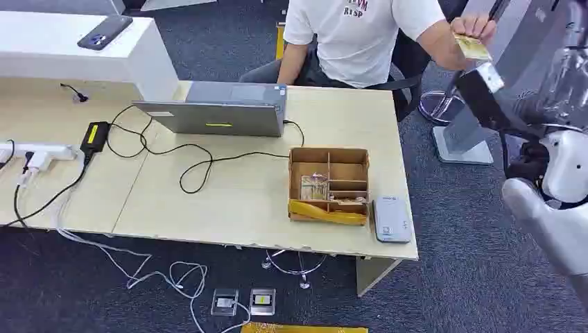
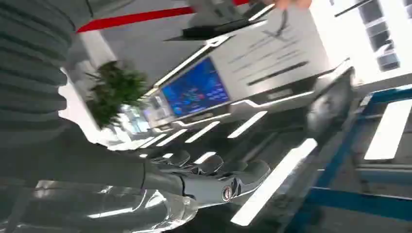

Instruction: Pass the card to the sensor for recognition and then transmit it.

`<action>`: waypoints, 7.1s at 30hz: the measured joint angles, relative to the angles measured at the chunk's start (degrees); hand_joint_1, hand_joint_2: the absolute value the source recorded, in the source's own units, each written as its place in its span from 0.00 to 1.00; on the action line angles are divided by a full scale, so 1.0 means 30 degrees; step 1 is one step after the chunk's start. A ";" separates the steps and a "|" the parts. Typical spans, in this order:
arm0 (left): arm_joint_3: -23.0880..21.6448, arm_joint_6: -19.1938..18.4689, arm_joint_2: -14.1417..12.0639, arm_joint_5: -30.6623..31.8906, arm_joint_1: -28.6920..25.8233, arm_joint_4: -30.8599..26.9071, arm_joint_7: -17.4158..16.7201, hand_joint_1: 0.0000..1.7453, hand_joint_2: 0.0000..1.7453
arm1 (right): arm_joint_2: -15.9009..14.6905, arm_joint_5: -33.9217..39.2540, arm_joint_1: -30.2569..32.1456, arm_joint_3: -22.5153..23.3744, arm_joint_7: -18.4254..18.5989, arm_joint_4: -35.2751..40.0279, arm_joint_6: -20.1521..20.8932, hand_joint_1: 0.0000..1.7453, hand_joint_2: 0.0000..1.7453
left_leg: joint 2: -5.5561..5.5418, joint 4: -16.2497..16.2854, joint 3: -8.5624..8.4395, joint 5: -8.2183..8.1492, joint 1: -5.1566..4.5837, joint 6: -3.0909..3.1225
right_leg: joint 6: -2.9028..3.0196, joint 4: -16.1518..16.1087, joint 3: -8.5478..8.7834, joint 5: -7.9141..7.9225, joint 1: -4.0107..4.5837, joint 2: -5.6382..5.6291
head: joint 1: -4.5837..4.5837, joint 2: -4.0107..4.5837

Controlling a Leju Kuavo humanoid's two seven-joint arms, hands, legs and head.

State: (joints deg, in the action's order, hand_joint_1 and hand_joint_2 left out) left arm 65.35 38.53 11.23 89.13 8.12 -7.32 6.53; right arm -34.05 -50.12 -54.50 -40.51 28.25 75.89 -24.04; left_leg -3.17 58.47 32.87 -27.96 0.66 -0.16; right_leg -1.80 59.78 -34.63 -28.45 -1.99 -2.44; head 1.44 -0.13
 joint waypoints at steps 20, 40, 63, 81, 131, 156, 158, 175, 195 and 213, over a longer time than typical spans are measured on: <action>-0.0146 0.0000 -0.0182 0.0277 0.0078 0.0036 -0.0167 0.00 0.00 | 0.3898 -0.0561 -0.0584 -0.5048 -0.0770 -0.0263 0.0954 0.00 1.00 | -0.0003 0.0002 -0.0027 0.0015 0.0008 -0.0022 | 0.0007 -0.0006 -0.0008 0.0005 0.0012 -0.0029 | 0.0000 0.0000; -0.0160 0.0000 -0.0313 0.0277 0.0073 0.0146 -0.0167 0.00 0.00 | 0.4109 -0.0233 -0.0688 -0.6308 -0.0588 -0.0656 0.1974 1.00 1.00 | 0.0005 0.0004 -0.0034 0.0015 0.0007 -0.0022 | 0.0007 -0.0007 -0.0015 0.0005 0.0012 -0.0040 | 0.0000 0.0000; -0.0160 0.0000 -0.0401 0.0277 0.0071 0.0146 -0.0124 0.00 0.00 | 0.4116 0.0124 -0.0770 -0.6665 -0.0668 -0.0736 0.1967 1.00 1.00 | 0.0011 0.0004 -0.0033 0.0014 0.0008 -0.0023 | 0.0007 -0.0007 -0.0016 0.0005 0.0013 -0.0039 | 0.0000 0.0000; -0.0073 0.0000 -0.0189 -0.0153 0.0035 0.0146 -0.0124 0.00 0.00 | 0.3372 0.3527 0.1815 -0.6037 -0.0610 -0.1443 -0.0168 1.00 1.00 | 0.0019 0.0007 -0.0042 0.0009 0.0007 -0.0026 | 0.0007 -0.0014 -0.0025 0.0005 0.0012 -0.0073 | 0.0007 0.0000; 0.0277 0.0000 -0.0029 0.0270 -0.0002 0.0146 0.0226 0.00 0.00 | 0.2535 0.3147 0.8058 -0.4340 -0.0595 -0.2172 0.0823 1.00 1.00 | 0.0080 0.0005 -0.0046 -0.0013 0.0020 -0.0038 | 0.0014 -0.0015 -0.0032 0.0009 0.0026 -0.0093 | 0.0000 0.0000; 0.0262 0.0000 -0.0102 0.0270 -0.0003 0.0146 0.0255 0.00 0.00 | 0.2804 0.3635 0.8613 -0.4114 -0.0843 -0.3162 0.0335 1.00 1.00 | 0.0082 0.0005 -0.0057 -0.0014 0.0020 -0.0040 | 0.0015 -0.0016 -0.0029 0.0009 0.0026 -0.0095 | 0.0000 0.0000; 0.0262 0.0000 -0.0102 0.0277 -0.0003 0.0146 0.0255 0.00 0.00 | 0.2841 0.3657 0.8624 -0.4057 -0.0850 -0.3235 0.0320 1.00 1.00 | 0.0083 0.0005 -0.0062 -0.0014 0.0020 -0.0040 | 0.0015 -0.0016 -0.0026 0.0010 0.0026 -0.0095 | 0.0000 0.0000; 0.0262 0.0000 -0.0102 0.0277 -0.0006 0.0146 0.0277 0.00 0.00 | 0.3030 0.3628 0.8867 -0.3663 -0.1178 -0.3927 -0.0604 1.00 1.00 | 0.0087 0.0005 -0.0086 -0.0014 0.0019 -0.0040 | 0.0016 -0.0017 -0.0001 0.0011 0.0026 -0.0100 | 0.0000 0.0000; 0.0248 0.0000 -0.0168 0.0270 -0.0017 0.0146 0.0452 0.00 0.00 | 0.2171 0.1909 0.6297 -0.1471 -0.0041 -0.2078 -0.0547 1.00 1.00 | 0.0099 0.0006 -0.0073 -0.0014 0.0018 -0.0040 | 0.0017 -0.0016 -0.0008 0.0017 0.0022 -0.0122 | -0.0007 0.0000; -0.0620 0.0000 -0.0364 0.0277 -0.0001 0.0146 0.0838 0.00 0.00 | 0.3221 0.1930 0.0235 -0.1572 -0.0333 -0.3834 0.3278 1.00 1.00 | 0.0077 0.0004 -0.0034 -0.0007 0.0032 -0.0040 | 0.0019 -0.0008 -0.0028 0.0021 0.0037 -0.0117 | 0.0000 0.0000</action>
State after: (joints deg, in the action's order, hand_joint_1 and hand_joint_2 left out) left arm 63.49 38.53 10.14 89.96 8.12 -6.88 9.05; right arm -24.39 -44.33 -53.79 -45.22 27.25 64.39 -14.21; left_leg -2.94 58.49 32.77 -27.98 0.75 -0.28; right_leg -1.74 59.76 -34.71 -28.39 -1.88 -2.79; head 1.44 -0.13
